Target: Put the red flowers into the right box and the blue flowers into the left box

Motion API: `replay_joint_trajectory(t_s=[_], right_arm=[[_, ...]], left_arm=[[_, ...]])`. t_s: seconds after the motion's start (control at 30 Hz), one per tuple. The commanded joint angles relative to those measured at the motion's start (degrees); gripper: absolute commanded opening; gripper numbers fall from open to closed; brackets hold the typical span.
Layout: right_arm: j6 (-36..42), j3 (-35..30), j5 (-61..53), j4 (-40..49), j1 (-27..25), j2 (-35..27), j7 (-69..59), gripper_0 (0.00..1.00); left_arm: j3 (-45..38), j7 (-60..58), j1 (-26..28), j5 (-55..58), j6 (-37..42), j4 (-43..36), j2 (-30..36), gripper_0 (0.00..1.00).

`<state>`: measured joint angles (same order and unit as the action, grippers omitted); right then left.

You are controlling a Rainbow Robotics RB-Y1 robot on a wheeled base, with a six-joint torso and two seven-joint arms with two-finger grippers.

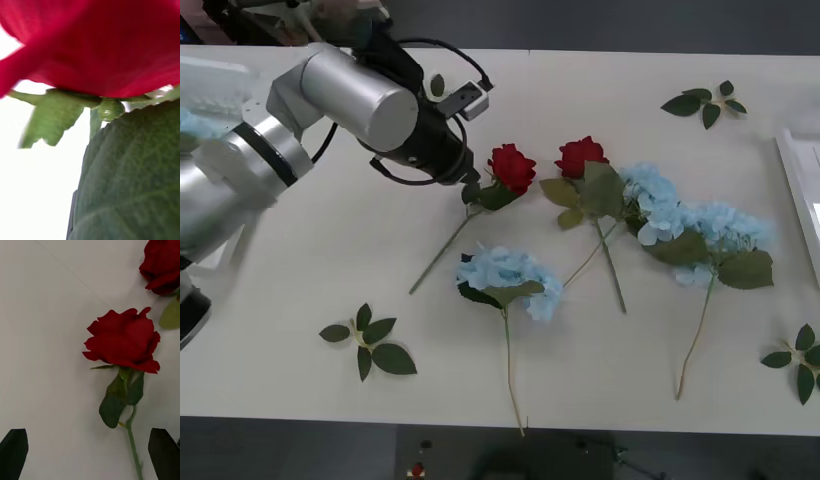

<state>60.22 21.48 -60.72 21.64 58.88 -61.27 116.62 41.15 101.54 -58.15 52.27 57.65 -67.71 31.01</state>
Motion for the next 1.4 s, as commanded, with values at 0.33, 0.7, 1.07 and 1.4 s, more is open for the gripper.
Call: replay_joint_trajectory(t_s=[0.33, 0.7, 1.07, 1.4], right_arm=[[-17.9, 9.0, 2.9, -7.0, 2.2, 4.2, -10.4, 0.22], [-20.6, 9.5, 5.3, -7.7, 2.2, 5.5, -9.6, 0.84], [4.6, 1.0, -8.4, 5.6, 2.2, 2.4, -12.7, 0.93], [14.2, 2.8, -30.4, 23.9, -4.6, -4.4, -22.8, 0.94]], left_arm=[[12.5, -1.8, -3.1, -1.1, -12.8, 11.3, -6.0, 0.92], [14.9, -2.0, -3.2, -1.4, -13.0, 11.1, -6.2, 0.11], [14.9, -2.1, -3.0, -1.8, -13.4, 11.3, -6.7, 0.00], [4.1, -3.1, -3.2, 1.4, -12.6, 3.5, -1.0, 0.00]])
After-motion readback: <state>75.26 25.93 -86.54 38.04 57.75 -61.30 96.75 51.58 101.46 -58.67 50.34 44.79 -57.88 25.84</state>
